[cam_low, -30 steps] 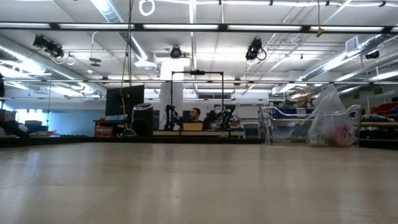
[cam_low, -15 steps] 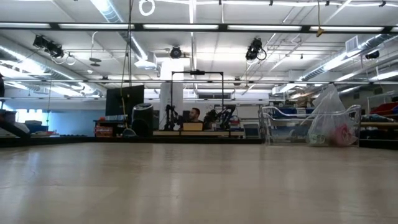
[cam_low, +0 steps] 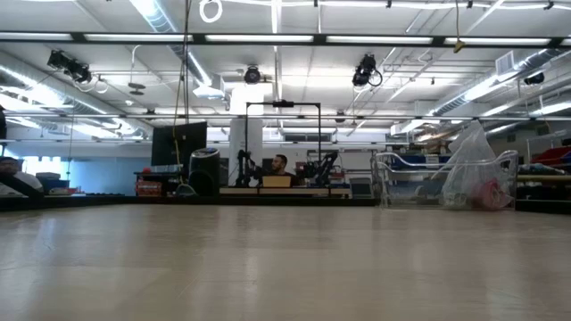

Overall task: Roll bandage
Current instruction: Put the black bandage into the transparent ziplock bag

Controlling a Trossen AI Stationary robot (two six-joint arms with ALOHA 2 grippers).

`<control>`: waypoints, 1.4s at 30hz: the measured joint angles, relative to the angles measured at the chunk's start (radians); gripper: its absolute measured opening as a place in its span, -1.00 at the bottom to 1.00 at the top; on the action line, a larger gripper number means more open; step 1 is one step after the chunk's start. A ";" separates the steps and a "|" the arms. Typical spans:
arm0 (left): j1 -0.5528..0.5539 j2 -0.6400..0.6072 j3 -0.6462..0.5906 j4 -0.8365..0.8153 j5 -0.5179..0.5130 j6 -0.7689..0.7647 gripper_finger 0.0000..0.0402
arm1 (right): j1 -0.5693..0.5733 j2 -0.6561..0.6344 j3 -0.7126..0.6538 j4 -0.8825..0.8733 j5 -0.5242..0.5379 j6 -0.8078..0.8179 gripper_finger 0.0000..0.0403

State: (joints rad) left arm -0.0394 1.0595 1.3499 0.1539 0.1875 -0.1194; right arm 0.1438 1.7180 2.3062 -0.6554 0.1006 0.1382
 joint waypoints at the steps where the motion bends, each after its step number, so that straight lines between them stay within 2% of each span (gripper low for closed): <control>1: 0.000 0.000 0.000 0.001 0.000 0.004 -0.98 | -0.003 0.008 0.000 0.001 -0.009 0.000 -0.21; 6: 0.000 -0.011 0.000 -0.019 0.000 0.004 -0.98 | -0.004 0.009 -0.002 0.051 -0.010 -0.008 -0.85; 7: 0.000 -0.014 0.000 -0.025 0.000 0.004 -0.98 | -0.002 0.001 -0.002 0.052 0.000 -0.015 -0.92; 14: 0.000 -0.090 0.001 -0.116 -0.050 0.014 -0.98 | -0.002 -0.054 0.000 0.053 0.008 -0.008 -0.98; 18: 0.000 -0.101 0.001 -0.155 -0.077 0.010 -0.98 | -0.010 -0.064 0.000 0.031 0.006 0.000 -0.98; 22: 0.000 -0.081 0.000 -0.158 -0.079 0.009 -0.98 | -0.026 -0.050 0.000 0.010 -0.040 0.012 -0.97; 31: 0.000 -0.087 0.000 -0.142 -0.080 0.010 -0.98 | -0.050 -0.056 -0.001 -0.018 -0.029 0.021 -0.41; 34: 0.000 -0.088 0.000 -0.139 -0.080 0.010 -0.98 | -0.053 -0.050 -0.001 -0.007 -0.052 0.018 -0.30; 40: 0.000 -0.084 0.000 -0.137 -0.080 0.010 -0.98 | -0.073 -0.013 -0.001 0.054 -0.045 0.019 -0.30; 42: 0.000 -0.084 0.000 -0.135 -0.080 0.010 -0.98 | -0.078 -0.007 -0.001 0.063 -0.071 0.028 -0.34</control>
State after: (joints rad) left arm -0.0391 0.9752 1.3499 0.0187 0.1072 -0.1089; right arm 0.0656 1.7107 2.3055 -0.5926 0.0295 0.1664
